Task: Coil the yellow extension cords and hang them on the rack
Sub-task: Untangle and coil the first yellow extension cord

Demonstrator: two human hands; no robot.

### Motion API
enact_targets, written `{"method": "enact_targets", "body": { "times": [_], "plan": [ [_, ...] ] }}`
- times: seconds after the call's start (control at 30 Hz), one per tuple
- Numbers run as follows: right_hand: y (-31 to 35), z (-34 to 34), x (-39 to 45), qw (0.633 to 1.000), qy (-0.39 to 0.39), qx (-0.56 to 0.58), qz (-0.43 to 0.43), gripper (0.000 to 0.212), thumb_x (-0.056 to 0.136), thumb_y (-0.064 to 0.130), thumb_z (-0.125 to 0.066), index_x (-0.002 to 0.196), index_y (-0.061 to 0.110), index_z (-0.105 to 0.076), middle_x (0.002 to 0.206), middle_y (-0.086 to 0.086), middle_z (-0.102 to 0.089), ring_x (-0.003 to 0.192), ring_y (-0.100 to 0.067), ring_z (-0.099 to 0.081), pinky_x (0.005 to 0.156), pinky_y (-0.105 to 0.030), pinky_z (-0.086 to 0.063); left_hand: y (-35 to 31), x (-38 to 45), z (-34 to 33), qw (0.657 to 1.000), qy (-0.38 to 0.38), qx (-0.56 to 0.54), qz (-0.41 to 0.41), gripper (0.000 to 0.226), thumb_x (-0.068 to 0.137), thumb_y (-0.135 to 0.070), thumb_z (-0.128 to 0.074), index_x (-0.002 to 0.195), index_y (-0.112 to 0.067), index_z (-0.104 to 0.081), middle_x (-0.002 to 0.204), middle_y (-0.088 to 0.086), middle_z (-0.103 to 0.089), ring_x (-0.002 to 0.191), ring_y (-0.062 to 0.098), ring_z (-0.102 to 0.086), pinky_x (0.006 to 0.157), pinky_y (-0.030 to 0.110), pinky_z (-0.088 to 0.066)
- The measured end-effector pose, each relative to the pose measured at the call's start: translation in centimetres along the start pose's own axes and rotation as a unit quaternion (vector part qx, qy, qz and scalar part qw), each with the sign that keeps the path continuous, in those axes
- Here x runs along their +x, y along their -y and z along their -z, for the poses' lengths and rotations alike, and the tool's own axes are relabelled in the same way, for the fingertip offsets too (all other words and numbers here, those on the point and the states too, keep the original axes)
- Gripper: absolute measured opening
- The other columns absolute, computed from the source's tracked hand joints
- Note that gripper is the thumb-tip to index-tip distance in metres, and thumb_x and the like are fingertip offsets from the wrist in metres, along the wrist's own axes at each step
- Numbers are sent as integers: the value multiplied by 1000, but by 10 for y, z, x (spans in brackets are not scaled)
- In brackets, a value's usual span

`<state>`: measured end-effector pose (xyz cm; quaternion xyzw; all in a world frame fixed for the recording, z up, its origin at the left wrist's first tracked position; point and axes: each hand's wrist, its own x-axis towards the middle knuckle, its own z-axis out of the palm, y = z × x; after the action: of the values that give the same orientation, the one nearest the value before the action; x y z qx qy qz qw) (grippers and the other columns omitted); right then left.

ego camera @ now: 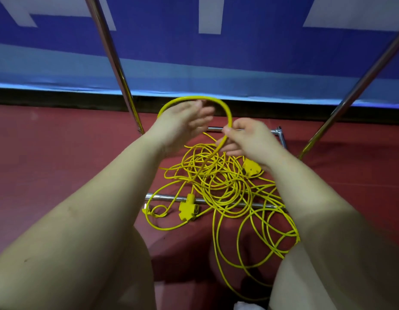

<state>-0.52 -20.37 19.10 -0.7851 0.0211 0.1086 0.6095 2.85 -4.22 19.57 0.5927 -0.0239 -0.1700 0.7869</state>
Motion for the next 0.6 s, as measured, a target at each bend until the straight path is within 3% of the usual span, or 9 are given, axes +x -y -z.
{"method": "enact_targets", "body": {
  "times": [0.07, 0.13, 0.2, 0.27, 0.33, 0.4, 0.47, 0.53, 0.6],
  "plan": [
    [8, 13, 0, 992, -40, 123, -2, 16, 98, 18, -45, 83, 14, -48, 72, -6, -70, 55, -9, -68, 53, -19, -55, 11, -2, 5, 982, 72, 167, 42, 25, 96, -27, -49, 117, -18, -56, 107, 1, -65, 96, 16, -59, 95, 32, -44],
    [15, 25, -2, 967, -71, 243, -3, 16, 99, 19, -43, 85, 14, -49, 63, -1, -71, 55, -10, -68, 51, -19, -53, 22, -5, 7, 930, 156, 325, 77, 28, 93, -36, -53, 114, -20, -62, 111, 1, -66, 104, 18, -59, 105, 35, -40],
    [18, 33, -2, 937, -96, 336, -9, 18, 100, 21, -41, 85, 15, -50, 61, 2, -71, 54, -8, -67, 50, -19, -53, 28, -4, 7, 893, 163, 415, 57, 26, 93, -39, -55, 109, -21, -65, 116, 4, -67, 112, 22, -60, 106, 41, -41],
    [21, 37, -3, 909, -107, 403, -5, 21, 100, 23, -40, 84, 16, -52, 63, 2, -71, 56, -7, -67, 52, -19, -54, 29, -3, 2, 904, 134, 406, 28, 13, 96, -29, -52, 96, -24, -64, 105, 4, -69, 103, 25, -63, 99, 43, -46],
    [22, 39, -2, 898, -102, 429, 12, 20, 99, 26, -40, 90, 15, -54, 71, -1, -73, 66, -9, -70, 58, -21, -56, 28, -3, -5, 937, 104, 332, 12, 19, 100, -15, -44, 89, -20, -59, 89, 1, -66, 84, 17, -62, 83, 33, -52],
    [19, 37, -1, 934, -80, 349, 12, 22, 97, 27, -44, 108, 11, -54, 89, -5, -71, 82, -13, -70, 68, -24, -57, 23, -4, -12, 967, 75, 244, -3, 22, 101, -12, -39, 87, -17, -55, 81, 0, -63, 71, 7, -63, 68, 22, -53],
    [7, 30, -2, 992, -34, 122, 2, 37, 91, 22, -56, 125, 7, -50, 100, -3, -66, 92, -12, -65, 78, -25, -53, 18, -2, -16, 988, 34, 151, -8, 22, 102, -13, -38, 87, -15, -54, 78, 0, -63, 65, 5, -65, 61, 20, -54],
    [-5, 18, -5, 995, 57, -80, -3, 41, 85, 15, -66, 123, 6, -54, 99, -1, -66, 90, -8, -63, 86, -25, -50, 12, 1, -15, 999, -13, 46, -1, 22, 102, -14, -38, 87, -14, -54, 74, 0, -65, 65, 8, -67, 59, 21, -56],
    [-13, 7, -6, 982, 114, -149, -5, 26, 84, 12, -67, 109, 14, -58, 95, -2, -67, 92, -12, -63, 93, -28, -48, 7, 2, -13, 999, -41, -32, 7, 21, 101, -13, -39, 88, -12, -55, 68, -2, -68, 65, 10, -69, 57, 22, -57]
  ]
}}
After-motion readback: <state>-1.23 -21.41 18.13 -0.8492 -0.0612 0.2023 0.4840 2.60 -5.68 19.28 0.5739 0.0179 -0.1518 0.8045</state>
